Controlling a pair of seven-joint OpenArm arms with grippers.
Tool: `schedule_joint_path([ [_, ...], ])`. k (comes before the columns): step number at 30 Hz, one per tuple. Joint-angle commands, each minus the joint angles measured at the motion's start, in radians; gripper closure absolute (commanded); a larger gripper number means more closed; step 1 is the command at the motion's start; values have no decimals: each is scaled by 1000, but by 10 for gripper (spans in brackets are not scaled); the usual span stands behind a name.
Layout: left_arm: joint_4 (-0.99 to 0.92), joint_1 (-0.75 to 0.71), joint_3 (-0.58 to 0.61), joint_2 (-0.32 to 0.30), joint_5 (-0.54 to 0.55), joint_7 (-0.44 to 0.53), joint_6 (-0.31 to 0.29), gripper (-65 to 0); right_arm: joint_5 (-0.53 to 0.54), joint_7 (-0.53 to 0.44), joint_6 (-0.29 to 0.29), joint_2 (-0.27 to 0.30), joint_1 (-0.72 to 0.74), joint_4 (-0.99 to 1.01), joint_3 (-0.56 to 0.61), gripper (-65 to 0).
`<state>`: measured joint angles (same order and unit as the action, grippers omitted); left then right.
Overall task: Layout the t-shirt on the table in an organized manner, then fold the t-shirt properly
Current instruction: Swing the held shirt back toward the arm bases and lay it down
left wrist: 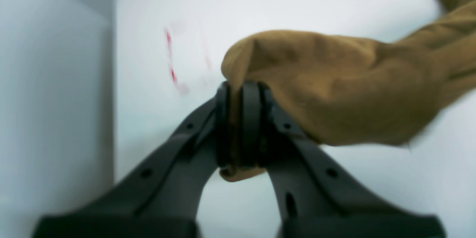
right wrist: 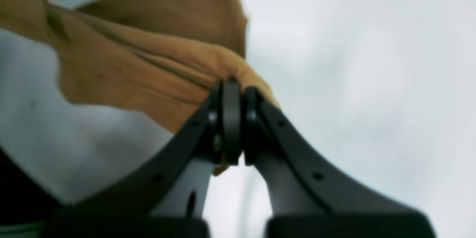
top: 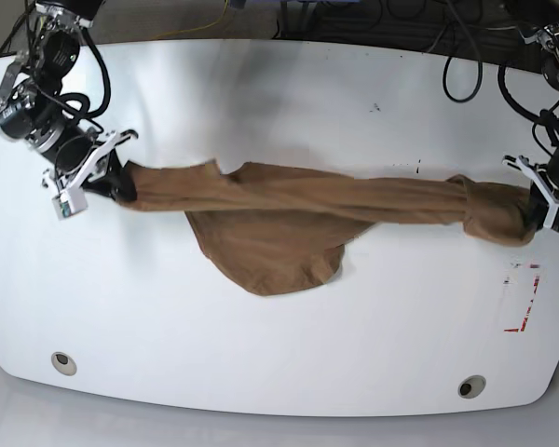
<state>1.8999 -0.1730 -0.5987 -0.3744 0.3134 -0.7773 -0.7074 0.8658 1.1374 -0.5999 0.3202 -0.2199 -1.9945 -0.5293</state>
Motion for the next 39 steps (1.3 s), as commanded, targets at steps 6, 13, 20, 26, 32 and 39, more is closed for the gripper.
schedule_joint_path([
  [6, 14, -116, -48, 12, 8, 23, 9, -23, 30, -27, 4, -60, -129, -16, -4, -1],
  [13, 14, -214, -57, 13, 5, 22, 9, -23, 30, -24, 8, -88, -204, -16, -1, -10],
  [20, 14, -296, -57, 5, 5, -12, 9, -25, 30, 22, 61, -83, -253, -16, 1, -220],
  [26, 16, -322, -56, 1, 3, -109, 9, -26, 30, 66, 85, -82, -283, -16, 1, -372],
  [32, 17, -369, -56, -28, 3, -138, 9, -83, 26, 114, 85, -62, -276, -16, 1, -385],
  [39, 17, -371, -59, -28, 3, -166, 9, -354, 25, 112, 127, -25, -249, -16, -1, -388],
])
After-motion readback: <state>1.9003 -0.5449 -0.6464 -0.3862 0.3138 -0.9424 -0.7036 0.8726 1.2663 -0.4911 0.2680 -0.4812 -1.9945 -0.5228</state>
